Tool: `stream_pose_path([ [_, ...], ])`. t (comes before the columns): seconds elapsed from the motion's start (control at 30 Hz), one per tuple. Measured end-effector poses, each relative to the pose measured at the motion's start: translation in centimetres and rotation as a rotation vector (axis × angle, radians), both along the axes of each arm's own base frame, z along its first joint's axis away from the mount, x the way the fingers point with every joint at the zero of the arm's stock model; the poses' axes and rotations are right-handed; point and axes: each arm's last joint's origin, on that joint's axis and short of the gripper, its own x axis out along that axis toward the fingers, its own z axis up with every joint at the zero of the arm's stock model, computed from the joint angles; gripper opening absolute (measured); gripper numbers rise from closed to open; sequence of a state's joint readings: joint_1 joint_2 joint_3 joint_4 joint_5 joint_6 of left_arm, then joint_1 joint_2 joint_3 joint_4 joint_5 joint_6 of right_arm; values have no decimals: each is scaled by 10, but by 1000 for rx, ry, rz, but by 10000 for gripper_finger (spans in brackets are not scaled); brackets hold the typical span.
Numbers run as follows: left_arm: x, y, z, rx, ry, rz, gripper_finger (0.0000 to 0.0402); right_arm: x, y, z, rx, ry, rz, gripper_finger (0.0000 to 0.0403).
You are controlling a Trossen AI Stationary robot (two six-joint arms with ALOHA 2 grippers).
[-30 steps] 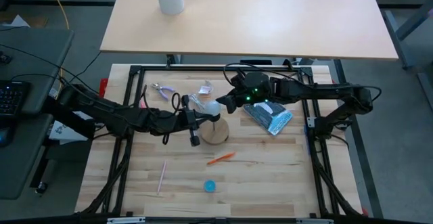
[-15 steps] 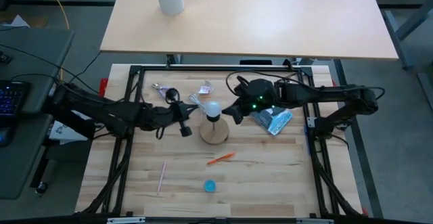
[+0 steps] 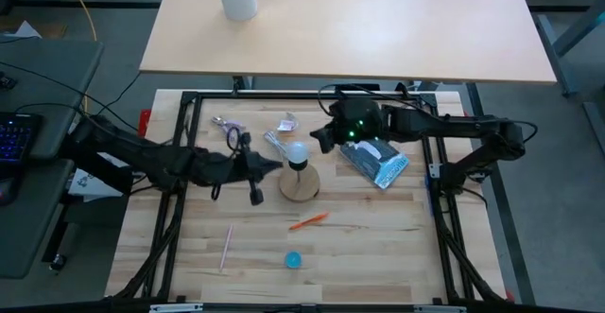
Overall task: Screw lightbulb
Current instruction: Insert the light bulb into the lamp
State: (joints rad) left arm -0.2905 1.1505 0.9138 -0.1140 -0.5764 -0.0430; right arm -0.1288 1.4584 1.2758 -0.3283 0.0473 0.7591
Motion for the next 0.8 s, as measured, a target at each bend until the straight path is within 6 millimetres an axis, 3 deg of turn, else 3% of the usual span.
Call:
stream_pose_path([
  [0.23, 24, -17, -6, -2, -92, -101, 0, 22, -15, -11, 59, -84, 58, 0],
  [0.47, 50, -8, -19, -23, -138, -91, 0, 37, -16, -22, 105, -123, 97, 0],
  [0.67, 53, -1, -22, -18, -125, -66, 0, 37, -11, -21, 112, -127, 122, 0],
  [0.8, 46, 1, -22, -4, -63, -61, 0, 31, -3, -15, 116, -117, 151, 0],
])
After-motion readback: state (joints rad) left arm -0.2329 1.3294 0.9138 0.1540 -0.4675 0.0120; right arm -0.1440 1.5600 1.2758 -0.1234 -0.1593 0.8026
